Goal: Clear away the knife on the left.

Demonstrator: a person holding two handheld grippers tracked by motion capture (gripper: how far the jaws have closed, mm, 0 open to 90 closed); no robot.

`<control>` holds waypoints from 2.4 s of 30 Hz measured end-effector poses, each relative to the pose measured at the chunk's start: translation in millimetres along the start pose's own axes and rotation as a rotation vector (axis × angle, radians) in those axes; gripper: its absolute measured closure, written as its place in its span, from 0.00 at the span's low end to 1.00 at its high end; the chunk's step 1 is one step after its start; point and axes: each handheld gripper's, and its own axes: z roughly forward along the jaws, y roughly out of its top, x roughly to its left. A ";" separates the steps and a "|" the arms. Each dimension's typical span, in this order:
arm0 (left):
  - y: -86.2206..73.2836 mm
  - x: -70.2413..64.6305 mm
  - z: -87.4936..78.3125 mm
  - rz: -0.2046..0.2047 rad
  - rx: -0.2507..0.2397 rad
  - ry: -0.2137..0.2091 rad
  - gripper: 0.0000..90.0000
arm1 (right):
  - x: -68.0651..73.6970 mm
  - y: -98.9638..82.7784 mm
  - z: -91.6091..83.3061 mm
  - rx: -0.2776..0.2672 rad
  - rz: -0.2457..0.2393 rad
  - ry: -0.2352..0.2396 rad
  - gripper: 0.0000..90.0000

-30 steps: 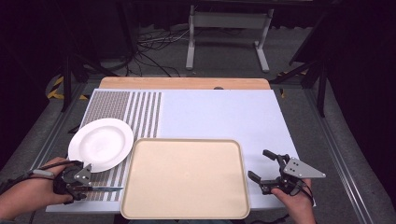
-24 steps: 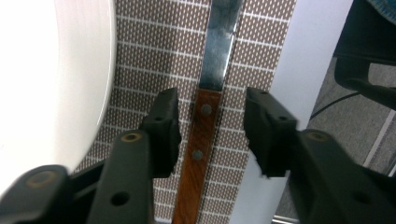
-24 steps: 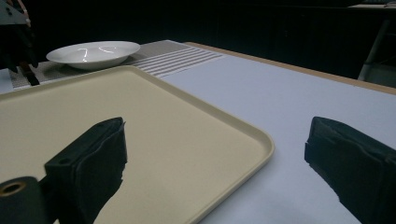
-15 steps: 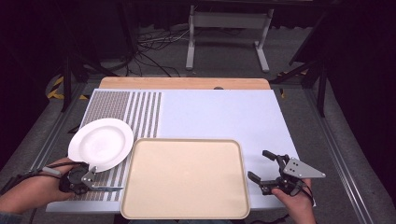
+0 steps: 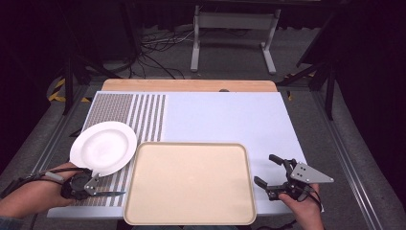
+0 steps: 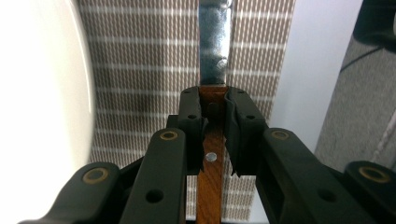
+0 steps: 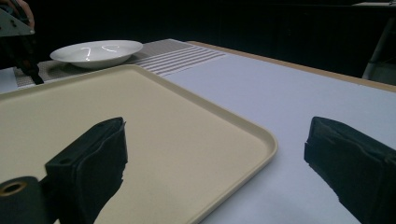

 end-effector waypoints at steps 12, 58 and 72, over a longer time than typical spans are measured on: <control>-3.9 0.3 -33.8 -0.051 -0.073 0.014 0.87 | 0.2 0.3 -0.2 0.004 -0.003 -0.002 0.07; 42.3 15.4 -82.4 -0.643 -0.428 -0.215 0.87 | -3.1 -2.3 -1.2 0.005 0.010 -0.004 0.07; 80.0 18.8 -80.9 -0.656 -0.461 -0.240 0.87 | -4.3 -3.4 -1.7 0.007 0.008 -0.005 0.07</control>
